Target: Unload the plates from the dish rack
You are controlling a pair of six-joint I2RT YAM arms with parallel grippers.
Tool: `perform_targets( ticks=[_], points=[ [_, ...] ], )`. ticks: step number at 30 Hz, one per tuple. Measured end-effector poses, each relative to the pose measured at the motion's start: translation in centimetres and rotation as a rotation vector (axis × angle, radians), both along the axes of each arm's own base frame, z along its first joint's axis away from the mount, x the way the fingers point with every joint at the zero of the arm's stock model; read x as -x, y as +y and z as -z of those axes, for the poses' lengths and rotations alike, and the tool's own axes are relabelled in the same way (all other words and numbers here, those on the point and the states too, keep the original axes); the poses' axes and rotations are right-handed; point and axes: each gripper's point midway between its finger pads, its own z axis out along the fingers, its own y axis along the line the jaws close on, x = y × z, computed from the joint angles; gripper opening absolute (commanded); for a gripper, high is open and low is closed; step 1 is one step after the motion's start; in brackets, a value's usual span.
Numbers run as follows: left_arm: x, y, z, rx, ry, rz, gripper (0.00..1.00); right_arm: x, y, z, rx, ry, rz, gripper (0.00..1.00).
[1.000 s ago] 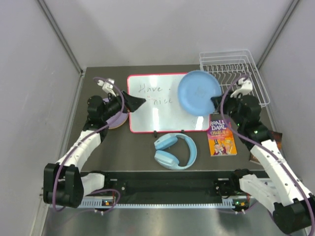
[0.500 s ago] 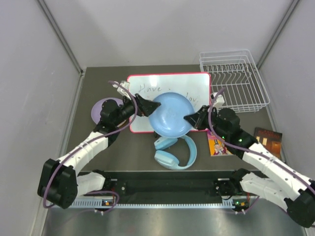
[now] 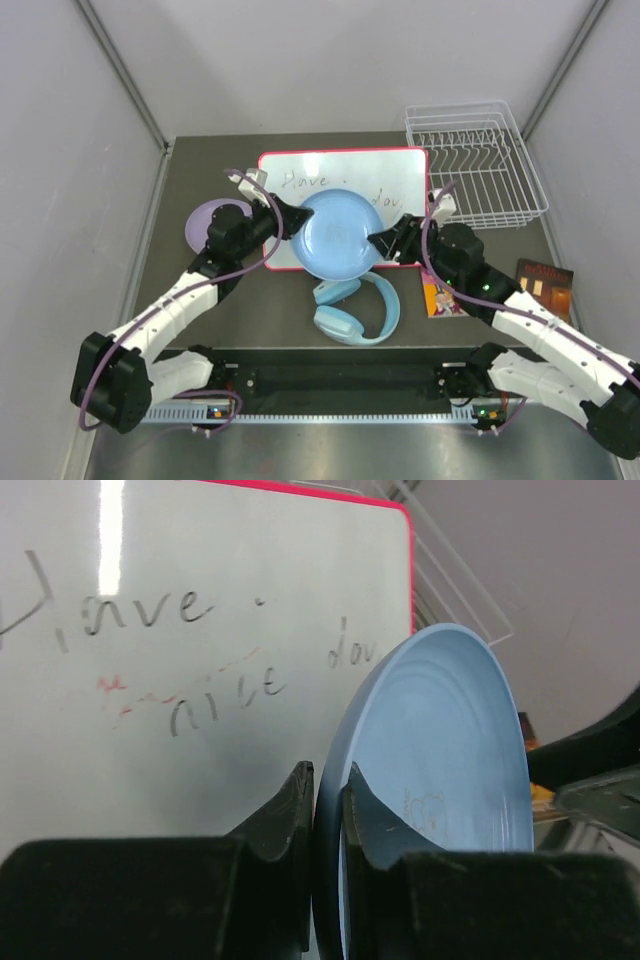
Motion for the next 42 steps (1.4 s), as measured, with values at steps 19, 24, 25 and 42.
perform_targets(
  ticks=[19,24,25,42],
  points=[
    [-0.6,21.2,-12.0,-0.114,-0.207,-0.834,0.0,0.2,-8.7,-3.0,0.125,-0.144,0.311,0.7],
    [-1.0,28.0,-7.8,-0.18,-0.108,-1.051,0.0,-0.1,-8.6,-1.7,0.166,-0.116,0.305,0.7],
    [-1.2,29.1,-6.2,-0.193,-0.069,-1.078,0.0,-0.1,-8.6,-1.5,0.171,-0.112,0.303,0.7],
    [-5.2,32.6,11.8,-0.209,0.299,-1.052,0.0,-1.7,-11.6,1.5,0.248,-0.062,0.357,0.85]
  ],
)
